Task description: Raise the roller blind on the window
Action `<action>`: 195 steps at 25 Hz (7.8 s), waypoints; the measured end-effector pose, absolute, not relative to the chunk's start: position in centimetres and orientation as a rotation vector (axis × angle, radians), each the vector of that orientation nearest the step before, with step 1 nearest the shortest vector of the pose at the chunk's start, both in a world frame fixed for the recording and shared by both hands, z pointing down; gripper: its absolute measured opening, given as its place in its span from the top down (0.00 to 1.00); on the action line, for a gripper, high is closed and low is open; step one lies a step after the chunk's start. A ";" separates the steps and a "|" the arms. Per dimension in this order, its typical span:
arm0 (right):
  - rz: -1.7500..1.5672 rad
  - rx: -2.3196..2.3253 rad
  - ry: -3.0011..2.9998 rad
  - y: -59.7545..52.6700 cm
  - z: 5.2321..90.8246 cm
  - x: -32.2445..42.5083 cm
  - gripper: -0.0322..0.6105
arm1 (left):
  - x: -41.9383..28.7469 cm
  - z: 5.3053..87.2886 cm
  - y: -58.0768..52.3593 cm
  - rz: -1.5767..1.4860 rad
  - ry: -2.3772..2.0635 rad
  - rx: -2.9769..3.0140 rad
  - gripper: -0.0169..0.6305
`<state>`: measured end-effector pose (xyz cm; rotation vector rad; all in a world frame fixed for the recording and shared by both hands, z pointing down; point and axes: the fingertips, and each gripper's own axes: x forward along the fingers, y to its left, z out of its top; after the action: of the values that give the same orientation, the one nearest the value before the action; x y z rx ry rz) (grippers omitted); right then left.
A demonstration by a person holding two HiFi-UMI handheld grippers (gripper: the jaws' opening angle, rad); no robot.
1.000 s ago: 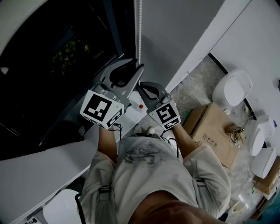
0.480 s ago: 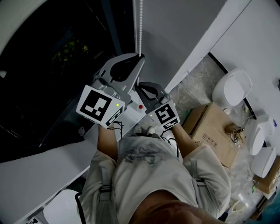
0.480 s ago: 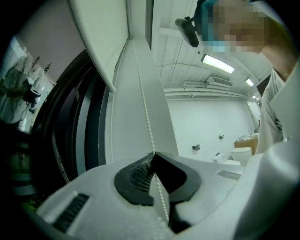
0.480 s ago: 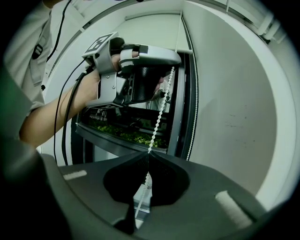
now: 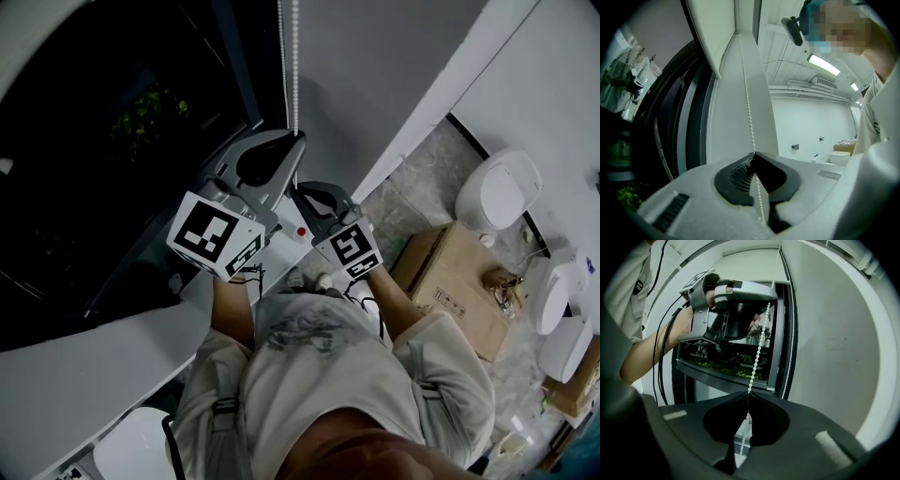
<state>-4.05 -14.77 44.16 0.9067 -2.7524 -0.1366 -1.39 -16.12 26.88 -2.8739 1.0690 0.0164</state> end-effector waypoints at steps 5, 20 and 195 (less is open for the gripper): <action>-0.110 0.893 -2.729 -14.8 45.7 -4.0 0.93 | -1.7 28.5 -16.1 0.005 1.093 -2.905 0.96; -0.037 0.863 -2.670 -14.4 49.9 -3.9 0.93 | -2.0 32.8 -15.5 -0.047 1.125 -2.987 0.96; -0.162 0.906 -2.785 -16.3 42.1 -3.5 0.93 | -2.0 57.0 -12.9 -0.415 1.299 -3.280 0.88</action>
<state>-3.47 -16.26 42.14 0.9056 -2.7846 -0.1621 -1.97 -12.93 57.02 -3.2799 1.2987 -0.4154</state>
